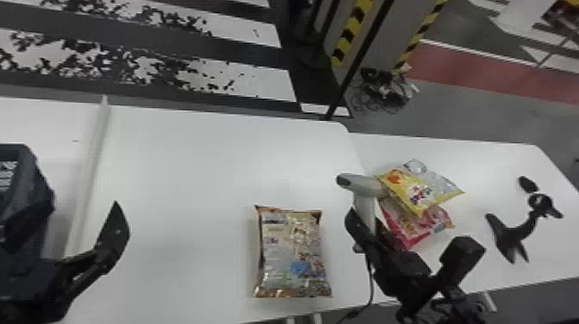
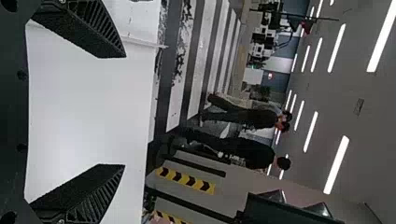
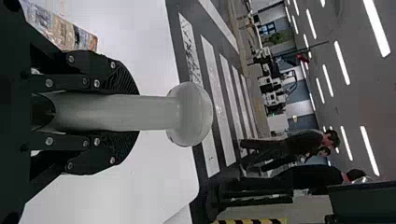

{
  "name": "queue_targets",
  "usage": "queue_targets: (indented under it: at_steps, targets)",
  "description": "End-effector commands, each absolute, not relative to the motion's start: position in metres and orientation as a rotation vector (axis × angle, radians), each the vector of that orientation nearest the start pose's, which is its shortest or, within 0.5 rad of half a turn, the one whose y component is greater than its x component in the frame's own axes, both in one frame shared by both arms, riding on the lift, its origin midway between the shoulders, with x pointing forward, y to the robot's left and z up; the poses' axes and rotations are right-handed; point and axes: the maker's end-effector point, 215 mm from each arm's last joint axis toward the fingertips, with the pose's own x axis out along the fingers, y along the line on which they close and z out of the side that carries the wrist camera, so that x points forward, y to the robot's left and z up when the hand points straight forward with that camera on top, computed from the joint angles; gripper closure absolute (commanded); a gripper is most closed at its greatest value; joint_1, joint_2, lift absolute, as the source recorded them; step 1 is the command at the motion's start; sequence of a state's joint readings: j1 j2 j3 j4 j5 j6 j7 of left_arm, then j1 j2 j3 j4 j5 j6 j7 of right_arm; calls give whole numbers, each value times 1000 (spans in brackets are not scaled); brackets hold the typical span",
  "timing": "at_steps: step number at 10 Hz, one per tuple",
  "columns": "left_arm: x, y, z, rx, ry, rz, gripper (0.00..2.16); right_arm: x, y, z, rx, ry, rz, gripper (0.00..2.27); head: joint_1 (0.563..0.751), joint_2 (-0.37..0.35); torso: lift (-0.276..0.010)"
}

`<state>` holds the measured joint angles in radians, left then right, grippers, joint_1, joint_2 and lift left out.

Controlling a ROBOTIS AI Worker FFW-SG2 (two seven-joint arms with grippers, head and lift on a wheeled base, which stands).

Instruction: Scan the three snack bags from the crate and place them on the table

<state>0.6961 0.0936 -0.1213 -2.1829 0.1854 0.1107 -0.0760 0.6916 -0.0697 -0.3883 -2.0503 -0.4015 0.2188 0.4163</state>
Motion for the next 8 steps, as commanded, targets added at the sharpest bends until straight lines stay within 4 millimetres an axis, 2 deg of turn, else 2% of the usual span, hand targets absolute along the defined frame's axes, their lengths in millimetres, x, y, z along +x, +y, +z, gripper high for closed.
queue_targets:
  at_steps: [1,3,5,8]
  targets:
    - [373,147,-370,-177,187,-220,22,346,-307,-431,231,341,163,2243,695,-311,-62]
    - [371,148,-370,-169,185,-211,22,330,-270,-450,263,398,205,2243,695,-255,-62]
    - [368,155,-366,-166,164,-184,22,315,-242,-464,289,438,239,2243,695,-191,-62]
    - [367,153,-369,-154,171,-185,22,294,-221,-484,298,508,257,2243,695,-138,-62]
